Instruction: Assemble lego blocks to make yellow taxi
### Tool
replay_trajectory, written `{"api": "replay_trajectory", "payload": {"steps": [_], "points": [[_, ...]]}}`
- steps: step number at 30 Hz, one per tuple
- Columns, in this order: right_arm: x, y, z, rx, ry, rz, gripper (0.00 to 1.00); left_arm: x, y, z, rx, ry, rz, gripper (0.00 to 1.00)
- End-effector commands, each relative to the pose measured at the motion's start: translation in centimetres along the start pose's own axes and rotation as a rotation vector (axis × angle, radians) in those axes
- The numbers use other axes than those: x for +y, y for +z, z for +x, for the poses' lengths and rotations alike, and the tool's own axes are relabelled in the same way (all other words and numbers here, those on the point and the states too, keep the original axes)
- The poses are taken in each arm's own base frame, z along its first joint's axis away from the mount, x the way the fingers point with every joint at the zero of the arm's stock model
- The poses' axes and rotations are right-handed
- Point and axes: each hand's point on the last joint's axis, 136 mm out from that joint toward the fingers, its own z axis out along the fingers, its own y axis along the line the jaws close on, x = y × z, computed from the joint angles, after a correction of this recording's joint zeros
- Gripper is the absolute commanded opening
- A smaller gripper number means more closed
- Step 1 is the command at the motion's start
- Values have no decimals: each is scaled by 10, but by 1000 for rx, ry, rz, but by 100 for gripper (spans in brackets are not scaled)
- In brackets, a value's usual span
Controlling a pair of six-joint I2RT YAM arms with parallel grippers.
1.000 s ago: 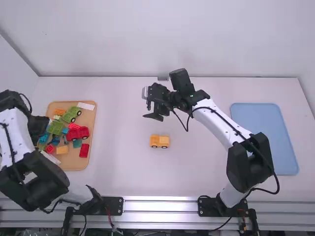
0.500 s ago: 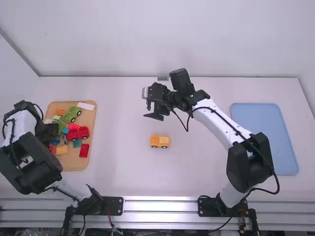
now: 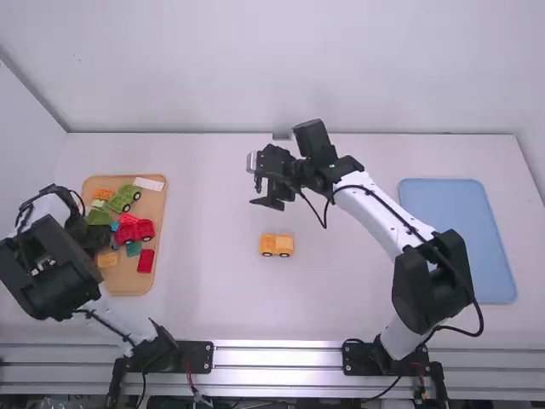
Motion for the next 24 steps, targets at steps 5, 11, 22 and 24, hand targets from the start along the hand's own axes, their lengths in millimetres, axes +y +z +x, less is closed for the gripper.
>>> {"api": "replay_trajectory", "payload": {"steps": [5, 11, 22, 24], "points": [[-4, -2, -3, -7, 0, 5, 99, -4, 11, 4, 4, -28, -19, 85], [-6, -4, -1, -3, 2, 8, 99, -7, 29, 11, -12, -52, 2, 83], [-8, -6, 2, -1, 6, 14, 99, -12, 42, 12, -17, -110, 46, 62], [-8, -5, 1, -1, 7, 14, 99, -13, 46, 12, -21, -134, 55, 63]]}}
